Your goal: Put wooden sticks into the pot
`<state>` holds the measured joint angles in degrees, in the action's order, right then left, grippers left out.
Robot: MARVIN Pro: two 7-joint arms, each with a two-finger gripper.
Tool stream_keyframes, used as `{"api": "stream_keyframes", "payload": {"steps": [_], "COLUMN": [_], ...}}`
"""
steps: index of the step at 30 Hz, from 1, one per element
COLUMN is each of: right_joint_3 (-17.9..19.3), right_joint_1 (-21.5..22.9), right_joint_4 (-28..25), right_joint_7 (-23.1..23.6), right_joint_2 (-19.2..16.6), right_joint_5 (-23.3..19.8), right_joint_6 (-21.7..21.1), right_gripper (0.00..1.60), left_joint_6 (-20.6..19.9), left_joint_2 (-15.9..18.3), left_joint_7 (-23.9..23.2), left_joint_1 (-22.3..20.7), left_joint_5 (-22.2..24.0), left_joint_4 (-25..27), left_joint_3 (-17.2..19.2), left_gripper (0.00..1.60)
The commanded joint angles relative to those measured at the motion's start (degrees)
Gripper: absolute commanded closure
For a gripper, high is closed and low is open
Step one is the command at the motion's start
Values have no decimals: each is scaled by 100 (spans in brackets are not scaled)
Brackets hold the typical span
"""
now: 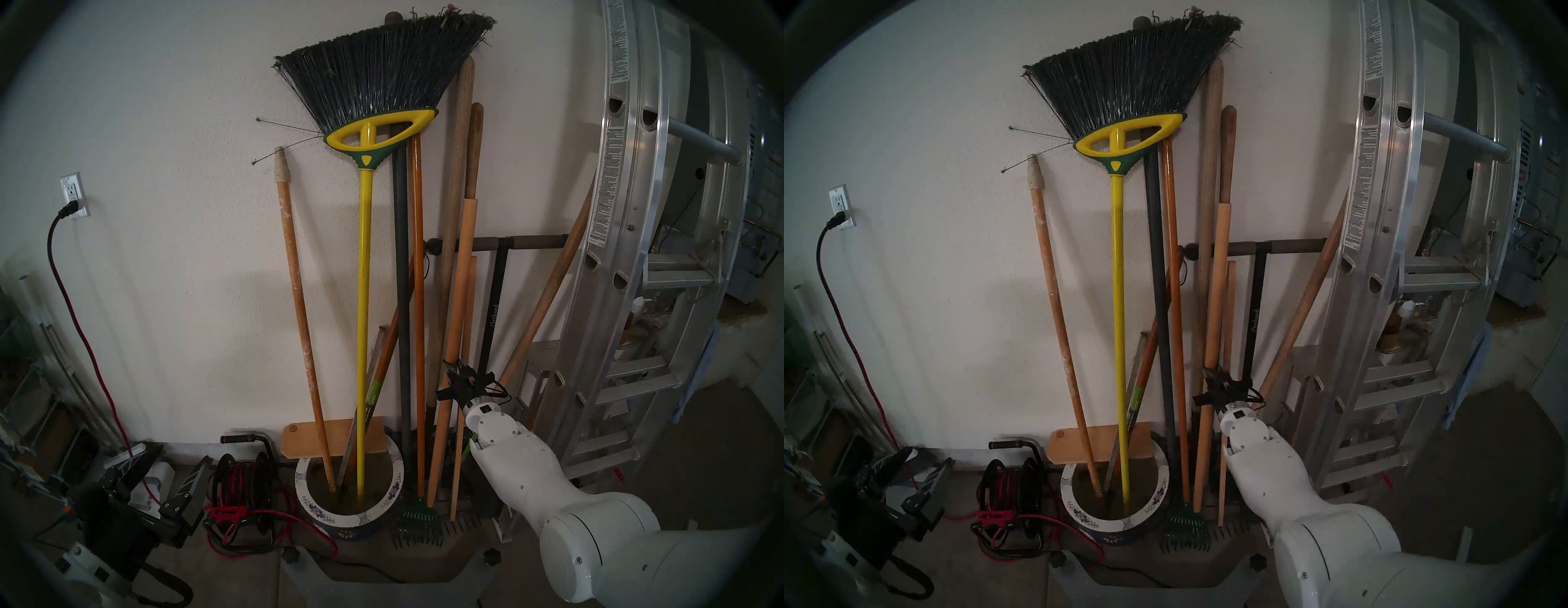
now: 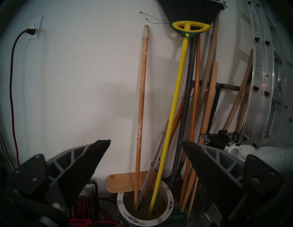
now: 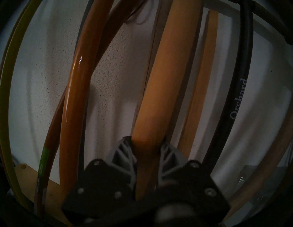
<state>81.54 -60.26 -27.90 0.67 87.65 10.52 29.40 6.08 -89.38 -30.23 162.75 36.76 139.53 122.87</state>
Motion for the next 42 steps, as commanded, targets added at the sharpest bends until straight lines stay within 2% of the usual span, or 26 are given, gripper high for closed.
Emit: {"api": "stream_keyframes", "payload": {"steps": [1, 9, 17, 24, 42], "right_joint_3": [15, -4, -18, 31, 62], "right_joint_1": [294, 190, -62, -440, -1059], "right_joint_4": [319, 484, 280, -263, -1422], "right_joint_7": [-127, -303, -479, -685, -947], "right_joint_2": [95, 122, 105, 104, 28], "right_joint_5": [-8, 15, 58, 76, 215], "right_joint_6": [273, 755, 1100, 1419, 1790], "right_gripper": [160, 160, 160, 160, 160], "left_joint_6": [-1, -13, -25, -39, -67], "left_joint_2": [-22, -44, -64, -83, -121], "left_joint_7": [10, -7, -23, -42, -84], "left_joint_1": [4, -10, -22, -35, -63], "left_joint_5": [5, -5, -13, -23, -43], "left_joint_4": [47, 47, 47, 47, 47], "left_joint_3": [-9, -6, -1, 5, 20], "left_gripper": [0, 0, 0, 0, 0]}}
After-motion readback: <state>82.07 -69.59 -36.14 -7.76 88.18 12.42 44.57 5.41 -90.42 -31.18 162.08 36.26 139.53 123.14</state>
